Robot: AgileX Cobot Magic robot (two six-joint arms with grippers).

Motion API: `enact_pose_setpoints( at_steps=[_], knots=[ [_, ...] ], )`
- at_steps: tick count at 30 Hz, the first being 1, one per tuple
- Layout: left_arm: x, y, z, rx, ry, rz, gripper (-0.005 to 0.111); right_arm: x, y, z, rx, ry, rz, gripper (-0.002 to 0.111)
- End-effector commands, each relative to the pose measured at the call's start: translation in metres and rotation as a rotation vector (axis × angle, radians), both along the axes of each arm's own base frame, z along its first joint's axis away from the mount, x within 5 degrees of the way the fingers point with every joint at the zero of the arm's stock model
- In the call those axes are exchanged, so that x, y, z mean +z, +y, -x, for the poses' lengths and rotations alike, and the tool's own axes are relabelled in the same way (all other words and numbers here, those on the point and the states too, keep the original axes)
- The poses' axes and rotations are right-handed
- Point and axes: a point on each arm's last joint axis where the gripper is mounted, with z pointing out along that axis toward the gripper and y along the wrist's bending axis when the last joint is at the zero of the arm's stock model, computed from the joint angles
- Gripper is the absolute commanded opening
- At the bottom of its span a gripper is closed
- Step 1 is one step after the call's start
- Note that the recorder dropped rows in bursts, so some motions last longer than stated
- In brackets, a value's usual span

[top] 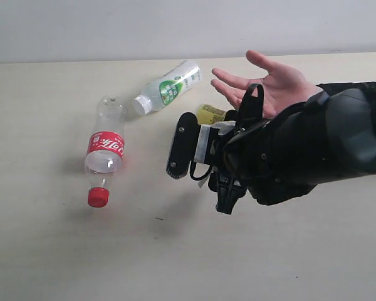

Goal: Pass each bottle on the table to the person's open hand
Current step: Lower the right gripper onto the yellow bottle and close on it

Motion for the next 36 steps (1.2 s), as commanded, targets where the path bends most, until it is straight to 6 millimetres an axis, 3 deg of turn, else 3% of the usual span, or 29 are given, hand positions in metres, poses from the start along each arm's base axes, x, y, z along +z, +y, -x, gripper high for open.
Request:
enact_pose_setpoints(
  at_steps=[1, 12, 36],
  knots=[
    [0.0, 0.0, 0.0, 0.002, -0.008, 0.004, 0.0, 0.002, -0.003, -0.007, -0.067, -0.089, 0.013, 0.078],
    [0.0, 0.0, 0.0, 0.002, -0.008, 0.004, 0.0, -0.014, 0.001, -0.011, -0.004, -0.113, 0.06, 0.079],
    [0.0, 0.0, 0.0, 0.002, -0.008, 0.004, 0.0, -0.013, -0.005, -0.021, -0.053, -0.208, 0.054, 0.079]
  ],
)
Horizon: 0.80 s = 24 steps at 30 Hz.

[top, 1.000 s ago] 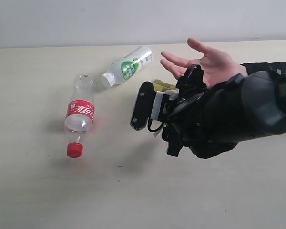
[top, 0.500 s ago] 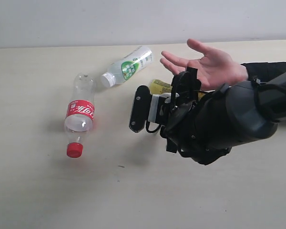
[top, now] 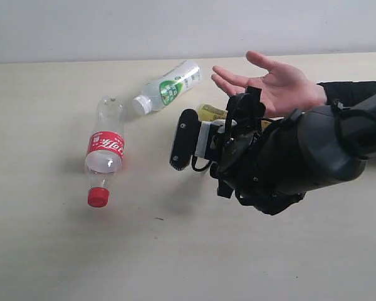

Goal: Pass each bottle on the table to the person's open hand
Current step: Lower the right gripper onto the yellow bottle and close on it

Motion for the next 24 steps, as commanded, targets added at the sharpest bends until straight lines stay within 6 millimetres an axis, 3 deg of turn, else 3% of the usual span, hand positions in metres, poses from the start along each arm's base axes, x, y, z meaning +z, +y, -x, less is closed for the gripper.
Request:
enact_pose_setpoints(
  at_steps=[1, 10, 24],
  knots=[
    [0.0, 0.0, 0.0, 0.002, -0.008, 0.004, 0.0, -0.002, -0.005, -0.005, -0.037, -0.026, 0.017, 0.079],
    [0.0, 0.0, 0.0, 0.002, -0.008, 0.004, 0.0, -0.019, -0.003, -0.005, -0.023, 0.022, 0.044, 0.079],
    [0.0, 0.0, 0.0, 0.002, -0.008, 0.004, 0.0, -0.023, 0.01, -0.03, -0.077, -0.051, 0.046, 0.079]
  ],
)
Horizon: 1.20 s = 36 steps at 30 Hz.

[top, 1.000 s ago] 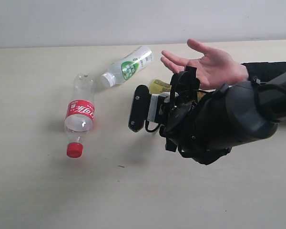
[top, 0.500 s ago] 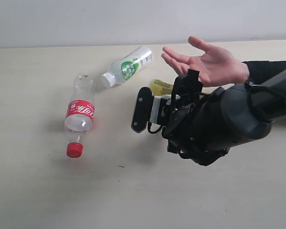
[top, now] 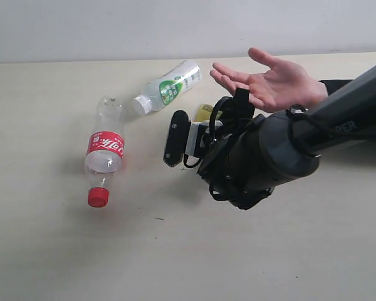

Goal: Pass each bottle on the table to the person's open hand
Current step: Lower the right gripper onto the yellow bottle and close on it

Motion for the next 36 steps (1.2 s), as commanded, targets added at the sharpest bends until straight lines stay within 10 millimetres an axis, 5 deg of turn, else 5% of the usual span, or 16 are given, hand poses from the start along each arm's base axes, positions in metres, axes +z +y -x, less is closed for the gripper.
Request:
enact_pose_setpoints(
  at_steps=[1, 36],
  knots=[
    [0.0, 0.0, 0.0, 0.002, -0.008, 0.004, 0.0, -0.005, -0.004, -0.011, -0.038, -0.015, 0.008, 0.079],
    [0.0, 0.0, 0.0, 0.002, -0.008, 0.004, 0.0, -0.017, -0.018, -0.027, -0.092, 0.01, 0.015, 0.079]
  ],
)
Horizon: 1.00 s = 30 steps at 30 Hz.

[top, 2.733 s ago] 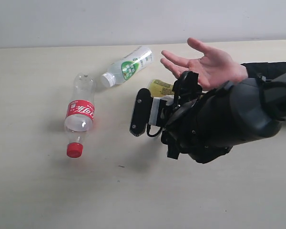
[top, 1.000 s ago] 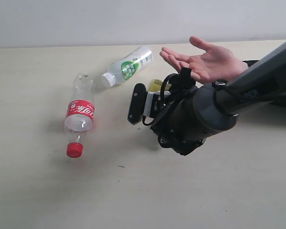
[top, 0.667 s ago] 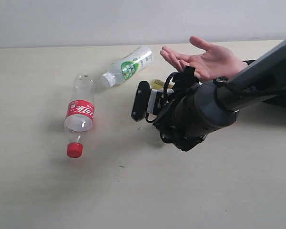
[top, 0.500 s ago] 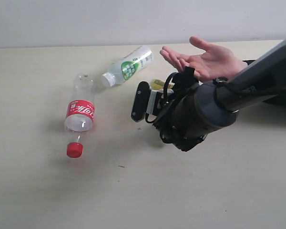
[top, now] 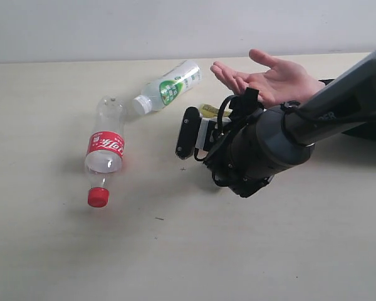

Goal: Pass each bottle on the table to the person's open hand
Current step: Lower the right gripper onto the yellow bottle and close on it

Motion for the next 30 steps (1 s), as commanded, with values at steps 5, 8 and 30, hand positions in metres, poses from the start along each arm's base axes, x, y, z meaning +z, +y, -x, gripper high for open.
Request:
enact_pose_setpoints(
  at_steps=[5, 8, 30],
  knots=[
    [-0.0003, 0.0001, 0.0003, 0.002, -0.008, 0.004, 0.0, -0.0016, -0.0031, -0.0034, -0.013, 0.005, -0.01, 0.078],
    [-0.0003, 0.0001, 0.0003, 0.002, -0.008, 0.004, 0.0, -0.0023, -0.0024, -0.0031, -0.008, 0.013, -0.015, 0.075],
    [-0.0003, 0.0001, 0.0003, 0.002, -0.008, 0.004, 0.0, -0.0029, -0.0004, -0.0007, -0.009, 0.02, -0.019, 0.0]
  ],
)
